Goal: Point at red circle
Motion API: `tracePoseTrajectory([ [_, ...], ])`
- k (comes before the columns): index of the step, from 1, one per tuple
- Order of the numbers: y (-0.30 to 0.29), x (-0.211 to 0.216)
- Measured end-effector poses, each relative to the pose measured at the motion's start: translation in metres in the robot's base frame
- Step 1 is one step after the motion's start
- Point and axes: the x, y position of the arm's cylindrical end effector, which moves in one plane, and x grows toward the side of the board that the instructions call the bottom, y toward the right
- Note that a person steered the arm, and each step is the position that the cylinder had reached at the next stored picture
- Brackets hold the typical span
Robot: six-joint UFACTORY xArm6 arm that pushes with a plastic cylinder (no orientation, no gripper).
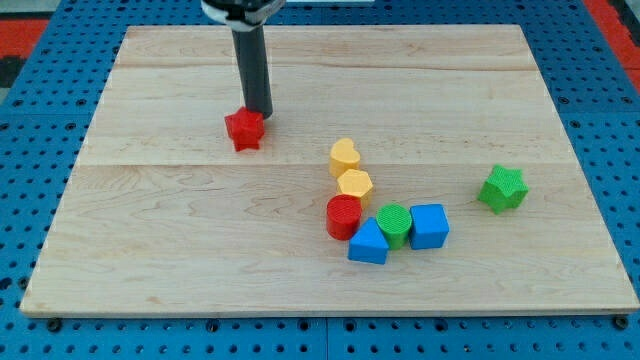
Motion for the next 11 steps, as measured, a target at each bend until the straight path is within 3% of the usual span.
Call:
tracePoseTrajectory([
  [5, 0.011, 0.105],
  [6, -0.010, 0.137],
  [11, 0.061, 0.163],
])
